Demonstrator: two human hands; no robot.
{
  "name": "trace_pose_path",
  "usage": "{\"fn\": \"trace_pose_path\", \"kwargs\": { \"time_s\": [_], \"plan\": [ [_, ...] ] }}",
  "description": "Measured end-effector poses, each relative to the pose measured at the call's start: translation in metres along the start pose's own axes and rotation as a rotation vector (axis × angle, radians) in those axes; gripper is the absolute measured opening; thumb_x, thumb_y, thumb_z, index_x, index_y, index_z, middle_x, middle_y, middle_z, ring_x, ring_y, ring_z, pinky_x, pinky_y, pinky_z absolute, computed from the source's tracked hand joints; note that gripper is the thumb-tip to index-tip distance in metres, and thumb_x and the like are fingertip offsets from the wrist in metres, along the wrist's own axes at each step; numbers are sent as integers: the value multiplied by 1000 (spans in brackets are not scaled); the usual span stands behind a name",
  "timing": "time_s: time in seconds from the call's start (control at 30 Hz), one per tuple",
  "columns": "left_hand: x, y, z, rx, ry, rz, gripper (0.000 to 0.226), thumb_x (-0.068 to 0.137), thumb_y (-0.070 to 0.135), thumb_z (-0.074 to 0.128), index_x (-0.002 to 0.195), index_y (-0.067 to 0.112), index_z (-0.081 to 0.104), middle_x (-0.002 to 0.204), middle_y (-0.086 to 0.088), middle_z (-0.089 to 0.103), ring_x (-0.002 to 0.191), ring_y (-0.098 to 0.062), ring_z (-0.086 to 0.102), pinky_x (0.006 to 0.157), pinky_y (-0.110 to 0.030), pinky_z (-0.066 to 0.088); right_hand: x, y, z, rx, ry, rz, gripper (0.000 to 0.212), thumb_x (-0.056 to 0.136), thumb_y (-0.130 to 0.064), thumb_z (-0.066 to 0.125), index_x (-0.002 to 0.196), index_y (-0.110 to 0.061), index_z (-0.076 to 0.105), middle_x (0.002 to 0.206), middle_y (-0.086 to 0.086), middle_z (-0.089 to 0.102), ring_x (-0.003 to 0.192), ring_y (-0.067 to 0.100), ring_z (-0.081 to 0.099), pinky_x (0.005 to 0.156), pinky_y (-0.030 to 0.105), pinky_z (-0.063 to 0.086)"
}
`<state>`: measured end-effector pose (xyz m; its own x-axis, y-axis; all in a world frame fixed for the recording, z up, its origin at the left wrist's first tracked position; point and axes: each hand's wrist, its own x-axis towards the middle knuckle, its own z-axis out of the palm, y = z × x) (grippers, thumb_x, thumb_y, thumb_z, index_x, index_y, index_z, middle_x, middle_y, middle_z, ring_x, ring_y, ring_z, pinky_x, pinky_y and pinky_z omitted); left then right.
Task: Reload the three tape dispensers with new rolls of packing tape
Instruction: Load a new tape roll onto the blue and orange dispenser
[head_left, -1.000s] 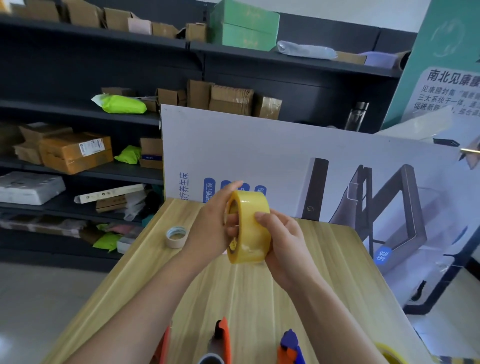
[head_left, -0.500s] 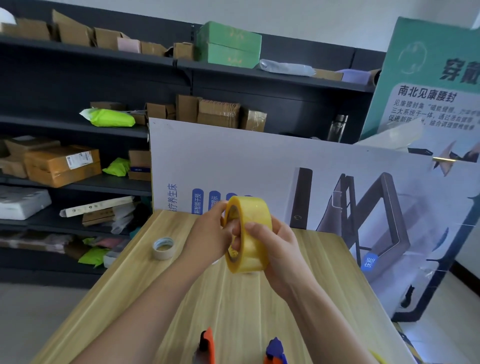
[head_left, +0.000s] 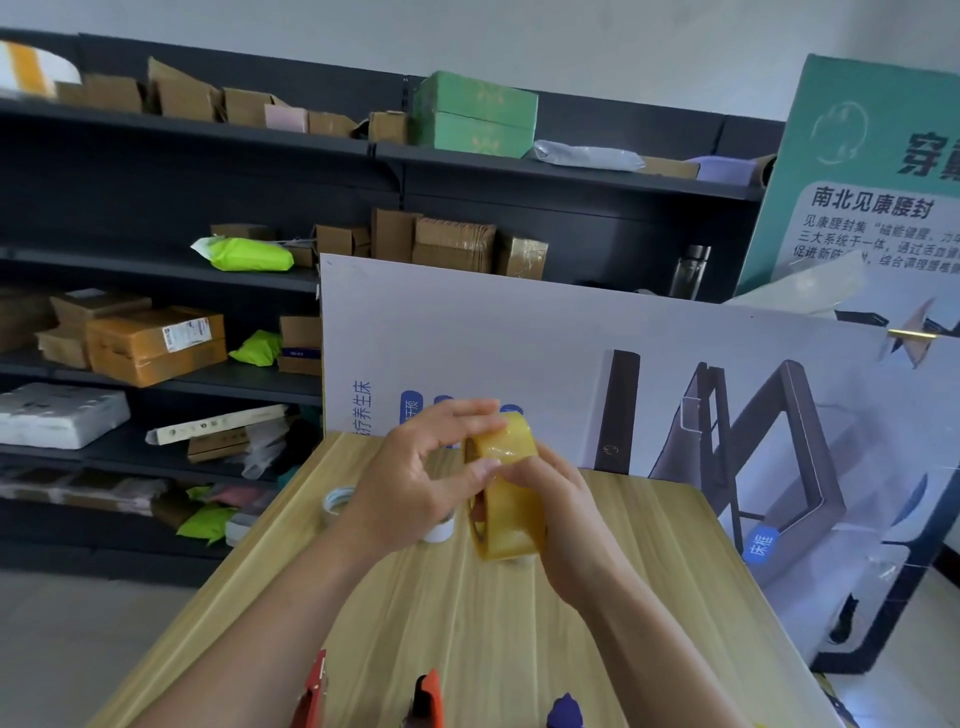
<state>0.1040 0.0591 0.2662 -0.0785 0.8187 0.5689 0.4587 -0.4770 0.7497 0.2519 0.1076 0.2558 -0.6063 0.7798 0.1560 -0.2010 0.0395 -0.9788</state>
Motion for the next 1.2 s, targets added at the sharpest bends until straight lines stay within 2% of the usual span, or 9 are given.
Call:
{"fn": "trace_pose_path", "kwargs": {
  "time_s": [0.17, 0.33, 0.47, 0.6, 0.7, 0.83, 0.9, 1.03, 1.2],
  "plan": [
    [2, -2, 5, 84, 165, 37, 8, 80, 7, 73, 81, 15, 75, 102, 9, 69, 101, 0, 61, 86, -20, 50, 1, 2, -1, -82, -6, 7, 49, 70, -17, 57, 118, -12, 60, 87, 7, 70, 73, 17, 69, 63, 27, 54],
    [7, -4, 8, 195, 225, 60, 12, 94, 19, 56, 83, 17, 60, 83, 18, 67, 83, -4, 62, 70, -19, 49, 0, 5, 2, -154, 6, 24, 46, 71, -18, 61, 116, -13, 59, 90, 10, 72, 72, 17, 69, 64, 26, 54],
    [17, -14, 13, -93, 440, -235, 13, 97, 17, 48, 86, 17, 54, 69, 9, 71, 66, -2, 65, 66, -26, 47, -3, 11, 5, -233, 40, 15, 29, 84, -17, 70, 111, -15, 60, 84, 8, 71, 64, 9, 67, 59, 20, 52],
    [17, -21, 12, -363, 400, -385, 20, 98, 12, 45, 87, 20, 59, 65, 1, 68, 61, -8, 64, 62, -32, 47, -3, 17, 3, -405, 79, -52, 23, 87, -19, 69, 107, -15, 59, 88, 10, 69, 70, 15, 69, 60, 28, 58],
    [10, -23, 15, -626, 367, -445, 29, 98, 34, 43, 90, 17, 66, 73, -3, 69, 70, -14, 66, 64, -34, 47, -2, 25, -2, -643, 170, -97, 26, 83, -28, 69, 99, -10, 58, 88, 14, 65, 76, 32, 65, 67, 48, 57],
    [-8, -29, 32, -502, 156, -527, 77, 53, 85, 60, 106, 30, 62, 89, 14, 69, 77, 1, 66, 68, -23, 52, -4, 41, -11, -881, 210, -189, 20, 83, -36, 68, 82, -27, 51, 68, -9, 53, 55, 7, 48, 50, 26, 42],
    [-13, -33, 45, -431, 10, -643, 82, 52, 77, 69, 119, 32, 56, 103, 9, 67, 78, -3, 67, 66, -22, 50, -7, 51, -17, -1028, 181, -255, 18, 85, -37, 66, 93, -24, 57, 74, -8, 62, 61, 9, 58, 54, 28, 46],
    [-15, -58, 62, -384, 9, -820, 51, 78, 29, 75, 124, 19, 58, 107, -3, 67, 84, -17, 67, 61, -29, 52, -16, 78, -35, -1269, 140, -319, 30, 87, -35, 63, 111, -17, 60, 90, -3, 70, 79, 18, 64, 75, 34, 48],
    [-37, -96, 88, -441, -38, -992, 41, 78, 12, 75, 117, 21, 62, 98, -2, 72, 75, -16, 68, 52, -27, 53, -32, 110, -64, -1128, 0, -64, 38, 84, -45, 67, 115, -23, 62, 94, -9, 68, 80, 7, 62, 69, 22, 49]
  ]
}}
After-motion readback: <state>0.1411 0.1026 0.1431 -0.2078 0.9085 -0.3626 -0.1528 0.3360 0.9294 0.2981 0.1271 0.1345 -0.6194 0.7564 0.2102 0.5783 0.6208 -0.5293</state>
